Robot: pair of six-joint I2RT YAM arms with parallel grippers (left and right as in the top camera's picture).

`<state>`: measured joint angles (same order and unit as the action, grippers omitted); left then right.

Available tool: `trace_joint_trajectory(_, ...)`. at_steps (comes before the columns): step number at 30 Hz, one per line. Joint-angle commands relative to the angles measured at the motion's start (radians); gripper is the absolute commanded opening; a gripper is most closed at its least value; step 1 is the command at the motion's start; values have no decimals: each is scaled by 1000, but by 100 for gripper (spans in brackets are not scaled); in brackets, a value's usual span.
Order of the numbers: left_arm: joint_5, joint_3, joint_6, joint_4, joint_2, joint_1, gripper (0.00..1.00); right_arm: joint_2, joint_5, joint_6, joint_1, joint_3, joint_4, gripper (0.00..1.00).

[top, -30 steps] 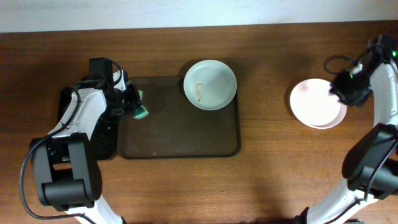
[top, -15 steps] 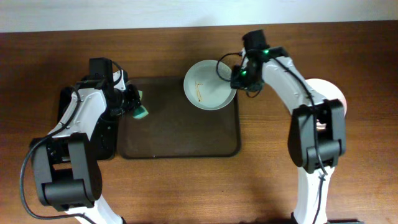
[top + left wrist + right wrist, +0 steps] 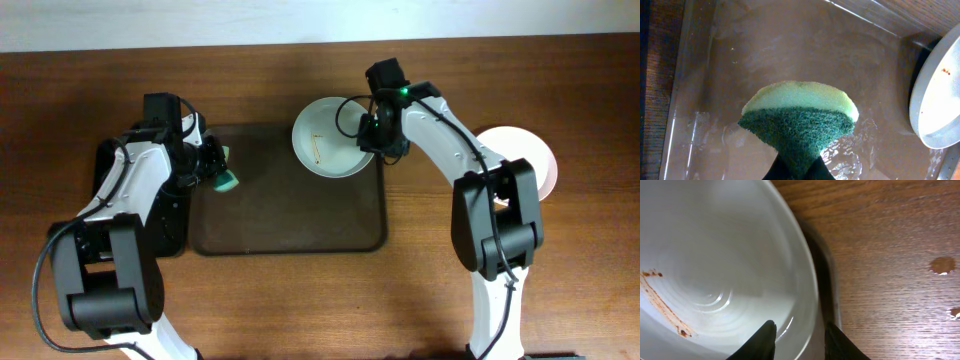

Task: Clean dirty plates on tray and stack at the side
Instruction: 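Release the plate and move the right gripper to the last plate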

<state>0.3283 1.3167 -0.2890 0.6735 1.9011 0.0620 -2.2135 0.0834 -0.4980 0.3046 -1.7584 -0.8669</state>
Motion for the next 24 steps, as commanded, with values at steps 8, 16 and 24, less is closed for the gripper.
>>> trace_joint_trajectory(8,-3,13,-9,21,1,-1,0,-5,16,-64,95,94,-33,4)
trace_joint_trajectory(16,-15,13,-9,19,1,-1,1,22,44,6,121,57,-182,38)
trace_joint_trajectory(24,-15,13,-9,19,1,-1,0,-5,102,363,72,8,-24,58)
